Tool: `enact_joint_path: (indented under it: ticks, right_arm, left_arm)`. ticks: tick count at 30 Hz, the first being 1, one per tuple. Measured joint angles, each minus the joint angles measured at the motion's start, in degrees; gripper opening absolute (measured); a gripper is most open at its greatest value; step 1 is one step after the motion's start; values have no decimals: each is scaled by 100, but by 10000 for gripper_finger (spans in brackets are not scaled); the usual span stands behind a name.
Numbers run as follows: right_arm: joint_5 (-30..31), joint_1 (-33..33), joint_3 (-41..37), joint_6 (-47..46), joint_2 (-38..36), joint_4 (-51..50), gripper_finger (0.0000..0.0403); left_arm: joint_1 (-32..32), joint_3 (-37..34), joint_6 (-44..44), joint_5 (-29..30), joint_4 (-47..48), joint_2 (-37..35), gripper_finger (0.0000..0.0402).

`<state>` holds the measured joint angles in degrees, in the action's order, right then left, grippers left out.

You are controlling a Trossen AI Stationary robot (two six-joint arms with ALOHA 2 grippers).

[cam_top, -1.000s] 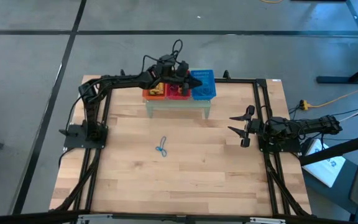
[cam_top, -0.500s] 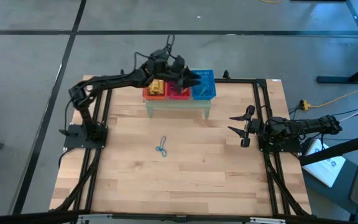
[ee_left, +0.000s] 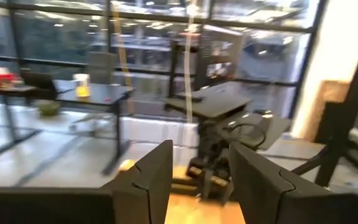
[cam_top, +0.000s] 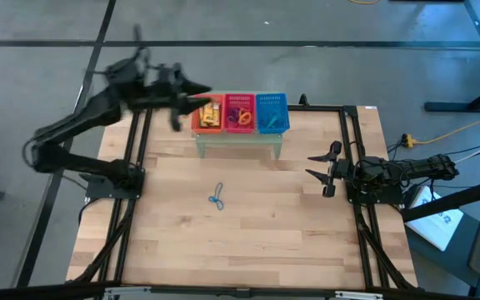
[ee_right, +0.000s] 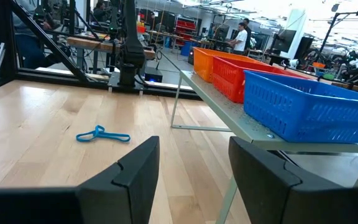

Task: Pick & Place Office Desk Supplies
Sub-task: Put the blue rubber band into the blue bin on the shelf

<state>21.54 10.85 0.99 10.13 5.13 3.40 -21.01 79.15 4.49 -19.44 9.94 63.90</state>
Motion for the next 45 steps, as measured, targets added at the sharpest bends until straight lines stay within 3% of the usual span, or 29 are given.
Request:
enact_joint_path:
  ticks: [5,8,10,15,18,29,34,41,45]
  right_arm:
    - [-1,1,0,1,2,-1,195]
    - [0,2,0,6,0,-2,195]
    - [-2,2,0,17,2,-2,195]
    - [-1,2,0,15,1,-2,195]
    - [-1,2,-1,15,0,-2,195]
    - [0,2,-2,13,2,0,195]
    - [0,0,0,11,1,0,195]
    - [0,2,0,-7,0,-2,195]
    - [0,2,0,-7,0,-2,195]
  left_arm:
    - [615,0,-273,1169,1463,-1089,152]
    - [964,0,-127,1529,2127,-1553,152]
    - [1112,0,67,1514,2383,-1726,152]
    - [1241,4,850,787,2824,-1827,153]
    - [1195,-8,960,837,2825,-1723,152]
    - [1182,-7,-102,812,2328,-1248,150]
    - [1182,-9,-275,1092,2244,-1178,138]
    - [1223,-2,10,1094,2207,-1793,112]
    - [1351,-4,278,1771,2429,-2392,105]
